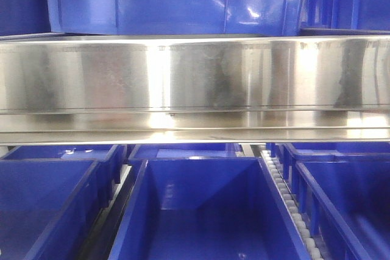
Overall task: Stack silver trays without gaps
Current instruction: 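Lower the held silver tray with both grippers onto the tray on the shelf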
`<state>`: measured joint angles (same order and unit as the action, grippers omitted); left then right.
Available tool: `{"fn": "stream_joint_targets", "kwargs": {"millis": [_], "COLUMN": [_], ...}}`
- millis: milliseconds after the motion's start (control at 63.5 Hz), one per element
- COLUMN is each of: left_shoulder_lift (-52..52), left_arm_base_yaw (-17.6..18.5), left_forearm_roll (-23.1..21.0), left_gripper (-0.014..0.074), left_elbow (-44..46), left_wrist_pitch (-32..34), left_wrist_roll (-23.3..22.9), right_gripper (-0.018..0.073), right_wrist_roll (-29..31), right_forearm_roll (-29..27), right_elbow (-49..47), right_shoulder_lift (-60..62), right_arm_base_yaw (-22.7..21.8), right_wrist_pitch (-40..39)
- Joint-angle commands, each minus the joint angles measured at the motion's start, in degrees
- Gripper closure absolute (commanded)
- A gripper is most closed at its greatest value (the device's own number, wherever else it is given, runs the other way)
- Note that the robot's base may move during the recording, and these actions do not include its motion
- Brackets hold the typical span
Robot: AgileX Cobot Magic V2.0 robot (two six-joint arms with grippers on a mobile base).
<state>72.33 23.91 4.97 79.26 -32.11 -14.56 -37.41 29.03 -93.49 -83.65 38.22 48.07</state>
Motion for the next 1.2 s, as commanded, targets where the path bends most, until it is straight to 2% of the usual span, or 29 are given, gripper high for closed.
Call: {"fn": "stream_joint_targets", "kwargs": {"millis": [0,126,283,646,834,1181], "left_shoulder_lift": [-0.4,-0.3,0.9,7.7,10.8,12.8], "left_arm_base_yaw": [1.3,1.3,1.3,1.3,1.3,1.3], "left_forearm_roll": [-4.2,-3.9,-0.4,0.0,0.0,1.0], "left_gripper": [0.0615,0.0615,0.0615,0.0615,0.0615,0.0615], "left_elbow": [0.8,0.8,0.8,0.8,0.8,0.8], "left_wrist_pitch": [5.2,3.2,-0.3,-10.2,-12.0,-14.4], "left_wrist_roll": [0.5,0.9,0.9,0.9,0.9,0.9], "right_gripper": [0.0629,0.0629,0.0629,0.0629,0.0629,0.0629], "right_wrist_roll": [0.8,0.8,0.9,1.1,2.6,2.6], "right_forearm_roll": [-3.3,-4.4,-4.4,-4.5,-4.7,-5.0], "right_elbow": [-0.6,-0.4,-0.1,0.0,0.0,1.1], "right_shoulder_lift": [-0.1,-0.8,-3.0,-9.0,-10.9,-11.1], "right_arm_base_yaw": [1.2,1.2,1.2,1.3,1.3,1.4], "right_wrist_pitch": [-17.0,-11.2,-4.0,9.2,12.6,13.8]}}
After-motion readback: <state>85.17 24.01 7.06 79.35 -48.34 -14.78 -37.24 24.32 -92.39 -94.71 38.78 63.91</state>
